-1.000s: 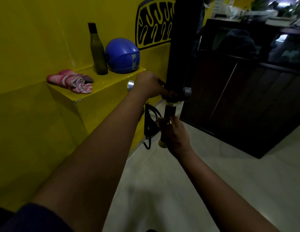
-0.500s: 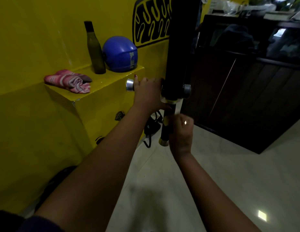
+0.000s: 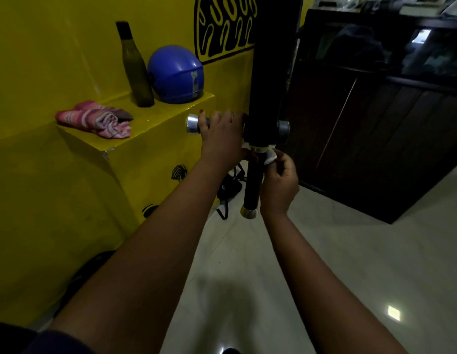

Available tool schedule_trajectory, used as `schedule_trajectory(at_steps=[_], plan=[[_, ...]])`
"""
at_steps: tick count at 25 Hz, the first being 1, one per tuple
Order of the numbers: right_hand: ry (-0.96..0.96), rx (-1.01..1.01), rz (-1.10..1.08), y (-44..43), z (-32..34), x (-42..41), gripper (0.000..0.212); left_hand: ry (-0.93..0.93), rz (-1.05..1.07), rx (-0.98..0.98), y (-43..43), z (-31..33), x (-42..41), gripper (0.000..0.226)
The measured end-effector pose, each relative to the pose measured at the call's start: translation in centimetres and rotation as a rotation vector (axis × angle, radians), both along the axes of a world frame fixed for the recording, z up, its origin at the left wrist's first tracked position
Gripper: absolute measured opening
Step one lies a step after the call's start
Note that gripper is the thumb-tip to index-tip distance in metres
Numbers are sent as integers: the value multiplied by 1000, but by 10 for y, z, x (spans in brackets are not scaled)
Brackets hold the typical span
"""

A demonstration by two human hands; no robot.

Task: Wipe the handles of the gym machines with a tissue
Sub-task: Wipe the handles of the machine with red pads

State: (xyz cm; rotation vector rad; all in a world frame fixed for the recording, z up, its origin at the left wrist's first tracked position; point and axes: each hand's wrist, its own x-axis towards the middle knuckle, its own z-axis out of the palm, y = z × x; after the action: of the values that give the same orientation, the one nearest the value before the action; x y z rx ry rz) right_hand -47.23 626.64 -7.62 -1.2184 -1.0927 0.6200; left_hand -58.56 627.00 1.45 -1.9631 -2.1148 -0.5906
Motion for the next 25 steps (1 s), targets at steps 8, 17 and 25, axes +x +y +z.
schedule_trajectory(at_steps=[8,17,25], plan=[[-12,-347,370,3,-26,16,31,16,-4,23,-1,-1,-1,85],[-198,-705,1024,59,-7,38,32,23,-7,15,0,-2,0,86],[239,-210,380,-4,-10,6,16,22,2,13,1,-2,-1,86]])
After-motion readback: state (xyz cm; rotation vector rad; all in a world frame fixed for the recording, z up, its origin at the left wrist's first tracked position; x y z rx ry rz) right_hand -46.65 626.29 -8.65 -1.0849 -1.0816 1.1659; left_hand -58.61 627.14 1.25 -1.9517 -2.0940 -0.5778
